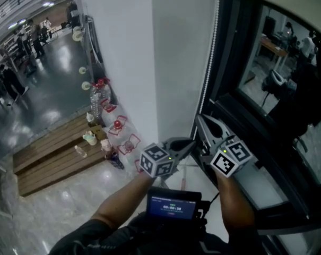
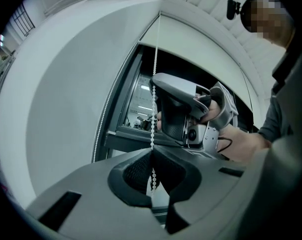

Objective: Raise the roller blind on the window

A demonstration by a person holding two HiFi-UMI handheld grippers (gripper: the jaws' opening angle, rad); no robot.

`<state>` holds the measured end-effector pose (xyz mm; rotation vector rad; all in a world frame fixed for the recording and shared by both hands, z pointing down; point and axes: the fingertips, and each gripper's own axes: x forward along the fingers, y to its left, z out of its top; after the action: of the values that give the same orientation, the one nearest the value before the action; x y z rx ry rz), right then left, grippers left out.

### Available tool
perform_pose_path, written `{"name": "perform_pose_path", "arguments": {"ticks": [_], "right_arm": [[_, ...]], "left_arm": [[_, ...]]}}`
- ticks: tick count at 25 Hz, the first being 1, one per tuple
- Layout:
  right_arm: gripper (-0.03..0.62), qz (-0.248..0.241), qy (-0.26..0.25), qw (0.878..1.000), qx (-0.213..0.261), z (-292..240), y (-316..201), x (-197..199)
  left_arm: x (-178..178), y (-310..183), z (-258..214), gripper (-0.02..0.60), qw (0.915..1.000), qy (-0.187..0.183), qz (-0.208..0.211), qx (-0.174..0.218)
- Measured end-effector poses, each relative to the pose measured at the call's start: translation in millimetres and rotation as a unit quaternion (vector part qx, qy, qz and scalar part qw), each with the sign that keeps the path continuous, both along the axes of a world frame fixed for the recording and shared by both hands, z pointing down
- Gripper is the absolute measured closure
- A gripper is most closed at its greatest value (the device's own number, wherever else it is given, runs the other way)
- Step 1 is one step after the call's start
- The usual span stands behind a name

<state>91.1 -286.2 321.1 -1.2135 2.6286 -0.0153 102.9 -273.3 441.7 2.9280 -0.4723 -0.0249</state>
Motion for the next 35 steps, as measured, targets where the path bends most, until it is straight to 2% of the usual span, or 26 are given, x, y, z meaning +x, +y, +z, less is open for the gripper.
{"name": "perform_pose_path", "arguments": {"ticks": [5,8,13,16,19,22,27,32,35], "right_arm": [[0.588,0.006,0.009,1.000,-0.001,6.1,-3.1,2.3],[0.588,0.002,0.009,1.000,-0.004,5.5,-2.5,1.8],[0.588,0.002,-0.004,1.000,-0.001,4.9,-0.4,3.2],[0.588,-0.001,-0.011,1.000,-0.003,3.8,-0.7,5.3],[0.588,-0.002,-0.013,1.000,-0.001,2.4,1.4,5.7],[0.588,-0.005,-0.016,1.000,0.000,0.9,2.7,4.3],[0.588,-0.010,-0.014,1.000,-0.001,1.8,3.4,0.8],[0.588,-0.014,-0.011,1.000,0.002,1.4,7.6,-4.1],[0.588,-0.017,-0.010,1.000,0.004,1.2,9.0,-5.5]], "left_arm": [[-1.9,5.5,2.4,0.580,0.9990,0.017,0.001,-0.040],[-5.6,4.4,2.2,0.580,0.9994,0.011,-0.017,-0.028],[-24.6,-1.6,1.3,0.573,0.9988,0.017,-0.032,-0.034],[-44.6,-7.6,-2.9,0.484,0.9978,0.015,-0.050,-0.040],[-67.7,-15.9,-25.6,0.468,0.9954,0.038,-0.075,-0.045],[-75.1,-18.7,-70.3,0.468,0.9950,0.057,-0.081,-0.009],[-59.6,-19.2,-156.6,0.468,0.9922,0.104,-0.051,0.045],[-39.1,-27.2,-214.0,0.468,0.9888,0.113,-0.043,0.088],[-23.5,-30.3,-232.1,0.468,0.9883,0.116,-0.026,0.095]]}}
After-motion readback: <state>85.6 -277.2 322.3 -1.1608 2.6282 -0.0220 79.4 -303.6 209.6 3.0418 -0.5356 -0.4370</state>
